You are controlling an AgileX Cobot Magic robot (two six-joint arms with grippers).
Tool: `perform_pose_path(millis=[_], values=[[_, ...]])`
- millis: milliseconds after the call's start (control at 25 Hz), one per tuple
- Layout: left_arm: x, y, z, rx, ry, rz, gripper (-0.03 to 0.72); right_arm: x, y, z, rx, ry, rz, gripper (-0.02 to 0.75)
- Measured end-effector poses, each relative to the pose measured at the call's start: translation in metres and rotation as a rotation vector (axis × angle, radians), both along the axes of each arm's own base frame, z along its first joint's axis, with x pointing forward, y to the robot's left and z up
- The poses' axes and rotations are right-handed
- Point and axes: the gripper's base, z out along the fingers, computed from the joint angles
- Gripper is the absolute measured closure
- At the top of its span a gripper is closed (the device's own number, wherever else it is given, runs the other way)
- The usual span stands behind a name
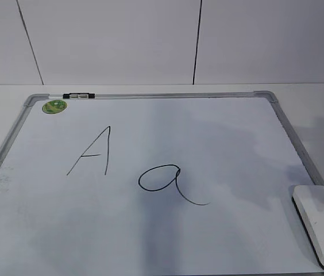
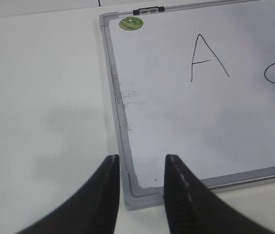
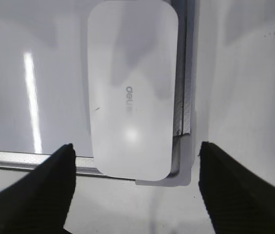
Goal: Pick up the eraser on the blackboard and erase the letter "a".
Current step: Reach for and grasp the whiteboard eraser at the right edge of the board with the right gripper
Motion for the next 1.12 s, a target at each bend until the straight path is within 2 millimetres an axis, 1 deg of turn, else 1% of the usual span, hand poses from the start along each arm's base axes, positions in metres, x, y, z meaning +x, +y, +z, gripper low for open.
perform_pose_path(millis=[80, 200, 360, 680, 1120], values=[[0.0, 0.0, 0.0, 0.0, 0.0, 0.0, 0.454, 0.002, 0.004, -0.002, -0.007, 0.003, 0.021, 0.144], [0.0, 0.0, 0.0, 0.0, 0.0, 0.0, 0.454, 0.005, 0.016, -0.008, -0.032, 0.009, 0.055, 0.144], [0.0, 0.0, 0.0, 0.0, 0.0, 0.0, 0.454, 0.009, 0.026, -0.015, -0.056, 0.028, 0.056, 0.144], [0.0, 0.0, 0.0, -0.001, 0.0, -0.001, 0.454, 0.014, 0.023, -0.022, -0.12, 0.034, 0.035, 0.144], [0.0, 0.0, 0.0, -0.001, 0.0, -0.001, 0.454, 0.017, 0.024, -0.022, -0.099, 0.012, 0.017, 0.144]])
